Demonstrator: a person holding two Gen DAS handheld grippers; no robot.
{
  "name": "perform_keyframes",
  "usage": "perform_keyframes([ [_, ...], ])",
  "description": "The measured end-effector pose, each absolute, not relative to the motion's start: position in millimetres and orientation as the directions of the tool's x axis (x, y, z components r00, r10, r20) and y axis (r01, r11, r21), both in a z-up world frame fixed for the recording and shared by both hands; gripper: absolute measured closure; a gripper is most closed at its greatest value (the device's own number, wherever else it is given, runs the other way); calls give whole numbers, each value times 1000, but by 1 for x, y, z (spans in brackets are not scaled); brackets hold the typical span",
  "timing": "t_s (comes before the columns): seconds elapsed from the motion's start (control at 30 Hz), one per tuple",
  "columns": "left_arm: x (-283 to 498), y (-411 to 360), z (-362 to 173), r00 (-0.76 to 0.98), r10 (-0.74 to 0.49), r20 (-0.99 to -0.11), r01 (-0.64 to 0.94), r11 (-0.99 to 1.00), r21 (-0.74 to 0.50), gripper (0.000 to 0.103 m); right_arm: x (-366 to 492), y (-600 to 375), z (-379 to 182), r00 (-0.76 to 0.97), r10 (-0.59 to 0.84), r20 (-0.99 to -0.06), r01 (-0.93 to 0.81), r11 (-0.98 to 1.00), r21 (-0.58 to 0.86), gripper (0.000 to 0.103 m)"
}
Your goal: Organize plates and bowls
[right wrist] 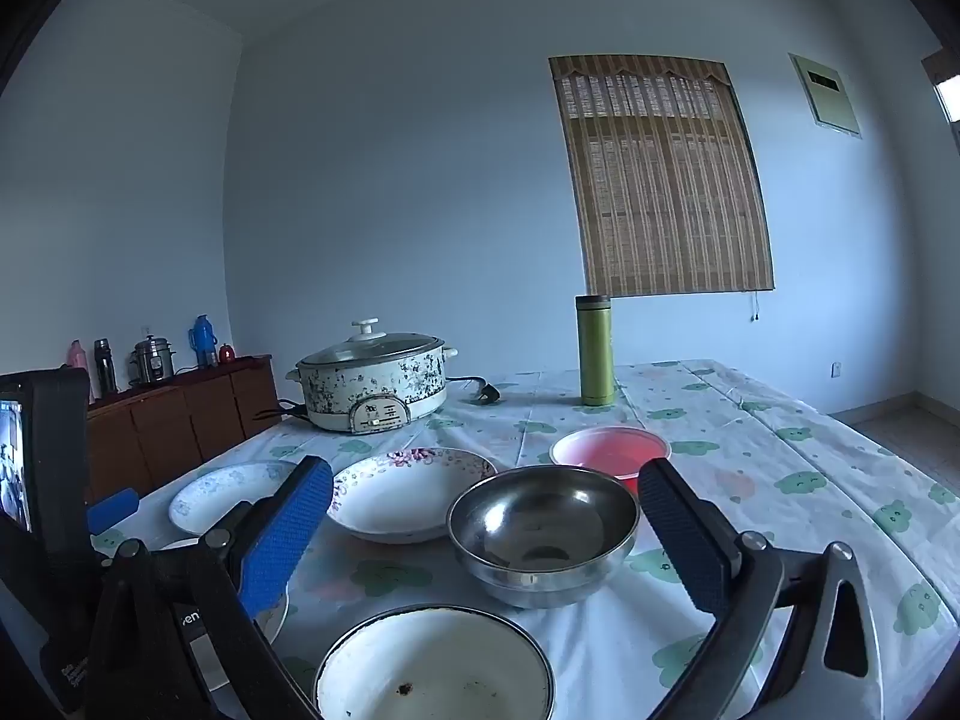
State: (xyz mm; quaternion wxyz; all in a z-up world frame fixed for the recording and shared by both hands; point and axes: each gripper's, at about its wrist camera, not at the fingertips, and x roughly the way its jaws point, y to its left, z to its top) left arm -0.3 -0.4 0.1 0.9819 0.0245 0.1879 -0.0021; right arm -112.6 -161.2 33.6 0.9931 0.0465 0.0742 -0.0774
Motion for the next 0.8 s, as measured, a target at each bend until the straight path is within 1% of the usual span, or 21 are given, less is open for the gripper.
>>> perform_keyframes([
  [0.8,-3,-2,0,924,-11,-382,26,999,35,0,-111,-163,31,974,-152,-166,169,981,94,0],
])
